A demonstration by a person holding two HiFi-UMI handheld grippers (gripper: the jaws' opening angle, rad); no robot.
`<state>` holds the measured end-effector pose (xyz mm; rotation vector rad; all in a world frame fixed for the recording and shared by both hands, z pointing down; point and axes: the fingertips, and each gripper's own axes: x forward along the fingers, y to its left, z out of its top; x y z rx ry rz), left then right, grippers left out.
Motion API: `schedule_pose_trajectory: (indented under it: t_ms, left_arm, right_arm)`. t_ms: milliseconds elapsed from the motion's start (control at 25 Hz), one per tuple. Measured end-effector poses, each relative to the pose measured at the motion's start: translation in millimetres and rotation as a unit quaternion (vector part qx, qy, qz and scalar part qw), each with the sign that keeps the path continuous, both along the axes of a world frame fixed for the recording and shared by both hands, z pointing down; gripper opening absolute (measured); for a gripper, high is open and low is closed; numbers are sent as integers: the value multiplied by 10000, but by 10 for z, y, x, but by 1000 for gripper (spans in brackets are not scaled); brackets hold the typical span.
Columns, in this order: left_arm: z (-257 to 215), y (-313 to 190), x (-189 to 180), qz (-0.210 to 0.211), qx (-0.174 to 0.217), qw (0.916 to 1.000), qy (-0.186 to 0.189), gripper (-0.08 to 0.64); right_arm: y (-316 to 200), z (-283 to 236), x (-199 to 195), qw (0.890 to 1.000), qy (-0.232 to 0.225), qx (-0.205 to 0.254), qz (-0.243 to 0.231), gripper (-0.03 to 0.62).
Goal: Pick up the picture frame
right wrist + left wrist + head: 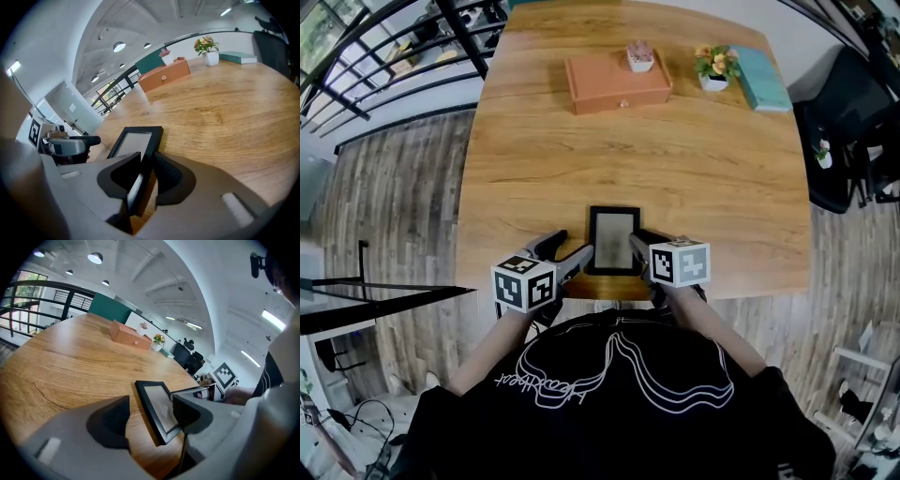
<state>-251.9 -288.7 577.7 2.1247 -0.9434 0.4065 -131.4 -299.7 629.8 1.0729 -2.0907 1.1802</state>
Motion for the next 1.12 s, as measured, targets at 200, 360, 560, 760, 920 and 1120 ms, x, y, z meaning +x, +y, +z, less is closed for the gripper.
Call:
schedule_pose_trajectory:
  t_ms: [200, 360, 560, 760, 920, 1120]
  left_arm:
    - [50, 34, 2, 46, -102, 9999, -22, 285]
    - [94, 65, 58, 123, -215, 9997, 16, 285]
    - [158, 101, 198, 331, -321, 9989, 43, 264]
    - [246, 120, 375, 476, -508, 9975, 139, 252]
    - [270, 98, 465, 573, -546, 9968, 129, 245]
    - [272, 81, 559, 680, -719, 9946, 304, 190]
  right_arm:
    - [-29, -8, 46, 9986, -311, -251, 340, 110]
    - [-41, -1, 56, 9964, -568, -434, 455, 106]
    - [-51, 4, 58, 9927, -874, -668, 485, 104]
    - [-54, 7, 56, 9879, -1180, -888, 470, 103]
    - [-56, 11, 53, 9849, -1331, -1016, 433, 103]
    - [-59, 16, 46, 9854, -1315, -1004, 392, 103]
